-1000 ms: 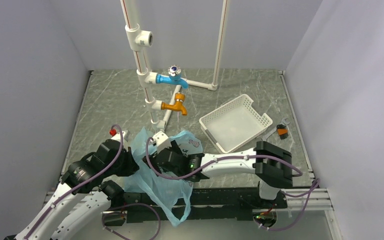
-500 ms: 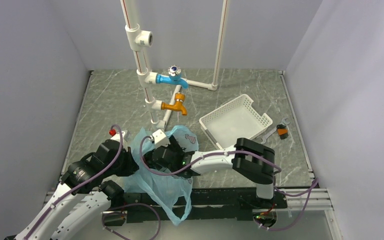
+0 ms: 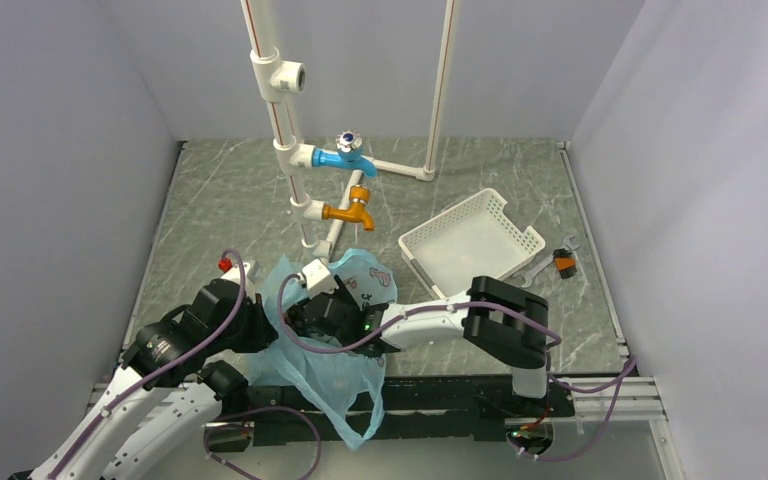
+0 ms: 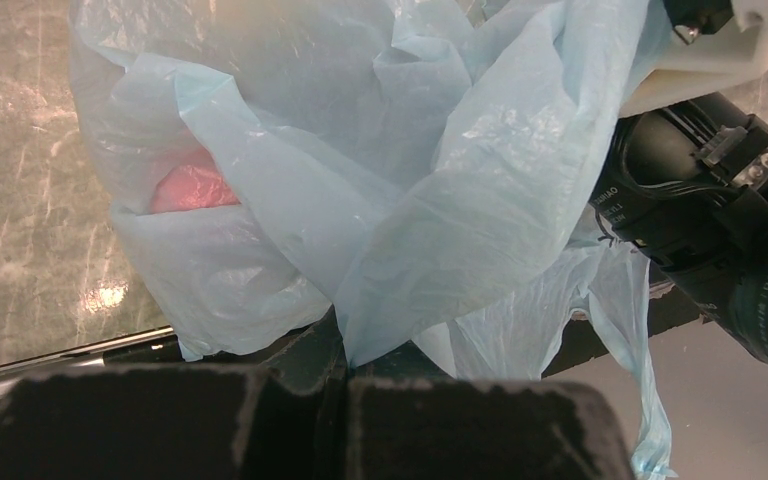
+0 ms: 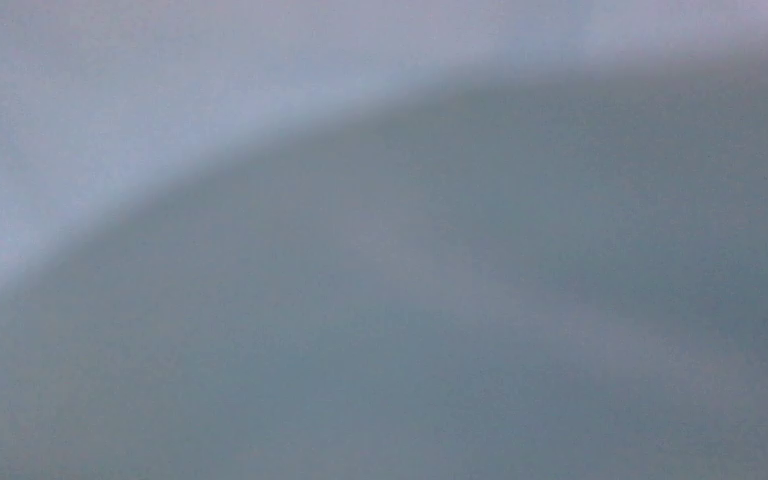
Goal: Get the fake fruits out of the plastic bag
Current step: Take out the fake fruit from the plastic bag, then place the fake fruit in the bin.
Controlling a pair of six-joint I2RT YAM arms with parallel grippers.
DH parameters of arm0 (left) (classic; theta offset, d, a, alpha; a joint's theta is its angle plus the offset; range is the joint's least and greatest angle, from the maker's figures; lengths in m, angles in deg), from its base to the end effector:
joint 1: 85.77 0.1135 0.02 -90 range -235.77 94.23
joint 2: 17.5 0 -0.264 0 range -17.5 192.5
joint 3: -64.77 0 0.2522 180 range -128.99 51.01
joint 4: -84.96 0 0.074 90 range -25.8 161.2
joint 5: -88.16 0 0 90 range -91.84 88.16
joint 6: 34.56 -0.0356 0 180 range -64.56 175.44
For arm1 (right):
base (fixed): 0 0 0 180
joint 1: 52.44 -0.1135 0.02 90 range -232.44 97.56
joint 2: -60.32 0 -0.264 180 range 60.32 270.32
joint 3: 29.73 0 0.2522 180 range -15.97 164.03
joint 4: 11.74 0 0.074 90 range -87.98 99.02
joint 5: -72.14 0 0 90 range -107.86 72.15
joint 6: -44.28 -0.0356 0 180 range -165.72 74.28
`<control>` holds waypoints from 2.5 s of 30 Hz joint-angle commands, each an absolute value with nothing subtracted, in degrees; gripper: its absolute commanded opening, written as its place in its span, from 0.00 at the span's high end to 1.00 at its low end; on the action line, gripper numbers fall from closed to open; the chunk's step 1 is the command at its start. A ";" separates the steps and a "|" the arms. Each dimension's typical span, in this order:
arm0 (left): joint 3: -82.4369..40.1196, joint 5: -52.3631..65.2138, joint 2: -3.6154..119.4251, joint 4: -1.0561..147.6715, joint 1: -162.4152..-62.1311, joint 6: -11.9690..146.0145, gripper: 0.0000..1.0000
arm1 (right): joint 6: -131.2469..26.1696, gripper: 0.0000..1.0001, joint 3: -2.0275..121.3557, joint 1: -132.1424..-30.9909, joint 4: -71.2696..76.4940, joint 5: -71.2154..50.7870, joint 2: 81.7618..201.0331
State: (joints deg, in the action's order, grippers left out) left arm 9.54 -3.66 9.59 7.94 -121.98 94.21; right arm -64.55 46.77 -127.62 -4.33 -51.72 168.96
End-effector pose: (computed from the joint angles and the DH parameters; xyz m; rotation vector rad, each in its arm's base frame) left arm 0.0647 -0.0460 0.2701 -0.0707 2.4995 -0.5393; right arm 0.1209 0.3795 0.1635 -0.7330 2.0125 0.2904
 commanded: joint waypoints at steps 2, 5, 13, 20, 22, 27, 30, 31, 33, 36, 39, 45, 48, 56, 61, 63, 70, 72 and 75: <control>9.26 -4.52 8.98 8.43 -122.01 95.00 1.00 | -64.44 0.68 45.90 -127.46 -5.70 -50.81 163.31; 9.18 -4.59 8.75 8.36 -122.04 94.99 1.00 | -64.77 0.77 42.89 -127.44 -6.50 -49.40 159.51; 9.11 -4.86 9.01 8.10 -122.07 95.32 1.00 | -65.81 0.95 35.18 -127.39 -5.96 -42.84 147.17; 9.11 -5.24 8.25 8.01 -122.05 95.52 1.00 | -63.26 1.00 29.31 -127.41 -8.06 -34.59 134.91; 9.09 -5.31 8.36 7.90 -122.05 95.61 1.00 | -62.35 1.00 27.50 -127.40 -9.65 -31.08 131.29; 9.09 -5.54 8.73 7.77 -122.06 95.84 1.00 | -59.88 1.00 24.95 -127.41 -11.05 -27.19 121.55; 9.10 -5.79 8.32 7.75 -122.04 96.05 1.00 | -58.03 1.00 24.02 -127.41 -10.64 -27.87 116.25; 9.12 -5.77 8.26 7.75 -122.05 96.01 1.00 | -57.17 1.00 23.49 -127.44 -10.64 -28.50 114.68; 9.10 -5.64 8.34 7.76 -122.06 96.00 1.00 | -56.19 1.00 21.90 -127.41 -11.34 -30.82 111.45; 9.04 -5.85 8.26 7.66 -122.07 96.05 1.00 | -55.76 1.00 19.13 -127.34 -12.22 -34.65 107.09; 9.10 -5.61 8.19 7.79 -122.06 95.90 1.00 | -56.56 1.00 17.54 -127.29 -11.46 -40.03 103.05; 9.12 -5.55 8.56 7.83 -122.01 95.84 1.00 | -60.55 1.00 13.29 -127.06 -9.54 -62.02 96.79; 9.15 -5.34 8.53 7.84 -122.05 95.70 1.00 | -61.94 1.00 11.32 -126.24 -8.71 -71.58 93.82; 9.11 -5.23 8.87 7.93 -122.04 95.68 1.00 | -69.87 1.00 8.55 -115.77 -0.41 -77.02 91.35; 9.23 -5.19 8.74 7.92 -122.02 95.62 1.00 | -78.55 1.00 13.80 -102.16 10.01 -63.96 102.44; 9.14 -5.29 8.69 7.92 -121.99 95.61 1.00 | -79.81 1.00 15.91 -97.36 11.76 -58.37 107.71; 9.15 -5.28 8.52 7.92 -122.04 95.70 1.00 | -81.95 0.85 19.30 -87.65 12.84 -44.00 118.23; 9.17 -5.23 8.52 7.92 -122.07 95.62 1.00 | -81.85 0.76 19.66 -87.11 12.78 -42.56 119.37; 9.17 -5.04 8.84 8.01 -121.99 95.44 1.00 | -81.31 0.56 19.52 -86.89 12.01 -41.24 119.80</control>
State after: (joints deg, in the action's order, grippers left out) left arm 9.54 -4.75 8.59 7.70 -121.98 95.52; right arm -80.51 16.80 -87.29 13.15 -46.28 119.84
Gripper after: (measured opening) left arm 0.012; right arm 0.542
